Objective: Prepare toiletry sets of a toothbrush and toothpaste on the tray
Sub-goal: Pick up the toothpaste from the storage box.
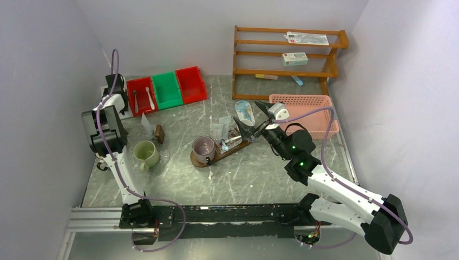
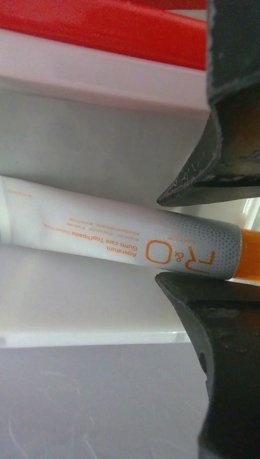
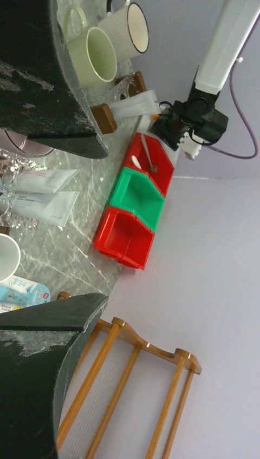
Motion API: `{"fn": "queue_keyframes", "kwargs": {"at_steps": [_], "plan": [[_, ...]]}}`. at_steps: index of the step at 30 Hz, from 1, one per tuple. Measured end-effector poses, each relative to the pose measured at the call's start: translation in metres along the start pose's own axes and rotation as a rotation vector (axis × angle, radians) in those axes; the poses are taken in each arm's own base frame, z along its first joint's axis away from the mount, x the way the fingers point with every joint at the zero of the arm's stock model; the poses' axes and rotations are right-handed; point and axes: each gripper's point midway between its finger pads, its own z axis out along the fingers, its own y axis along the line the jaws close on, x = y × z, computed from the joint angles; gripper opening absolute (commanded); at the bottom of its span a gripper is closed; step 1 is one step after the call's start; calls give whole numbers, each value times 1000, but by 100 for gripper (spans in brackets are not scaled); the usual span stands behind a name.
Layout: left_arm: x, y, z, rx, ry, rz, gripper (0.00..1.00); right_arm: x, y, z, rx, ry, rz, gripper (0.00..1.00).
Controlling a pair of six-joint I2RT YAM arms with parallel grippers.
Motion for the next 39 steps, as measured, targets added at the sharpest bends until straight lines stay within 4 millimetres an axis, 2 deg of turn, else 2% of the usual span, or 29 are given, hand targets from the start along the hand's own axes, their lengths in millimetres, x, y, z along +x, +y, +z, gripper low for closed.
{"fn": "queue_keyframes", "kwargs": {"at_steps": [3,11,18,22,29,39], "plan": [[3,-3,3,6,15,3,39,0,-1,0,3,0,0,100],[1,-6,1,25,11,-29,26,0,-1,0,6,0,0,100],[3,-9,-20,76,16,-83,19,1,0,-1,2,6,0,100],[-16,1,-48,91,-43,-139,13,2,0,-1,0,13,1,100],[-53,23,-109,132,-202,-241,14,-1,3,4,-14,20,21,100],[-61,13,-196,345,-414,-377,14,-9,12,12,-55,43,92,100]]}}
